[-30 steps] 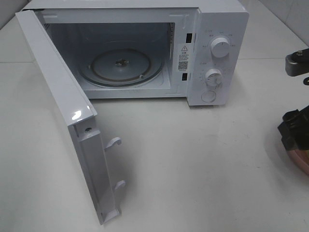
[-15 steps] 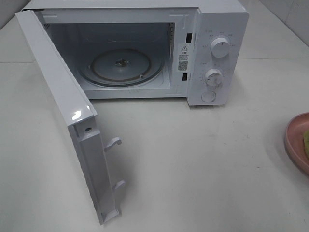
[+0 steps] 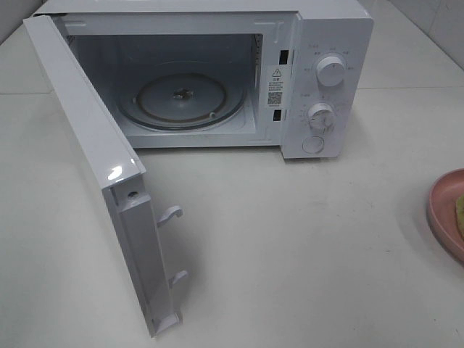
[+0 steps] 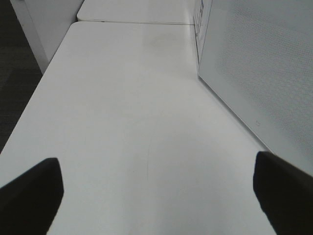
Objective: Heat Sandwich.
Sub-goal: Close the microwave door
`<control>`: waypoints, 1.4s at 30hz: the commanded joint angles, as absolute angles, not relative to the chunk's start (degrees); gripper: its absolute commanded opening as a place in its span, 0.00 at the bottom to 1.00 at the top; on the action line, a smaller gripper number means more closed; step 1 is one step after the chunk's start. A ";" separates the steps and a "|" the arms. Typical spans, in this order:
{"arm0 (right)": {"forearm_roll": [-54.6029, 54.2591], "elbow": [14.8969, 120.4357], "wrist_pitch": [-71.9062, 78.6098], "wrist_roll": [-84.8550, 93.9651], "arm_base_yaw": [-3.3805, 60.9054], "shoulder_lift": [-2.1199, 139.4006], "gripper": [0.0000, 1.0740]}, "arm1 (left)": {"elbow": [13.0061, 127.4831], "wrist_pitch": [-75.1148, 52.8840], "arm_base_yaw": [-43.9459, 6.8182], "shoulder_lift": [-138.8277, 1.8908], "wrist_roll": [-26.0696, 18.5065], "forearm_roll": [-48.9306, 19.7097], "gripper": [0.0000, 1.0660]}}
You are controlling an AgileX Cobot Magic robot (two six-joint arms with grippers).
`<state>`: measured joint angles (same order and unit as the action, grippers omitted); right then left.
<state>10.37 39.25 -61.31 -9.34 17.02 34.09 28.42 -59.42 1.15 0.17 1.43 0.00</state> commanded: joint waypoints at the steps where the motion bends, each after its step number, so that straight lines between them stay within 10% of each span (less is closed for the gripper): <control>1: 10.26 39.42 -64.46 -8.82 16.79 30.48 0.71 | 28.30 -58.90 1.32 1.43 1.60 -0.63 0.95; 42: 8.77 28.93 -59.24 -4.64 2.86 -1.78 0.71 | 28.30 -58.90 1.32 1.38 1.60 -0.63 0.95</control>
<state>8.82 28.93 -59.64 -4.98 3.27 -0.23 28.42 -59.42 1.15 0.17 1.43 0.00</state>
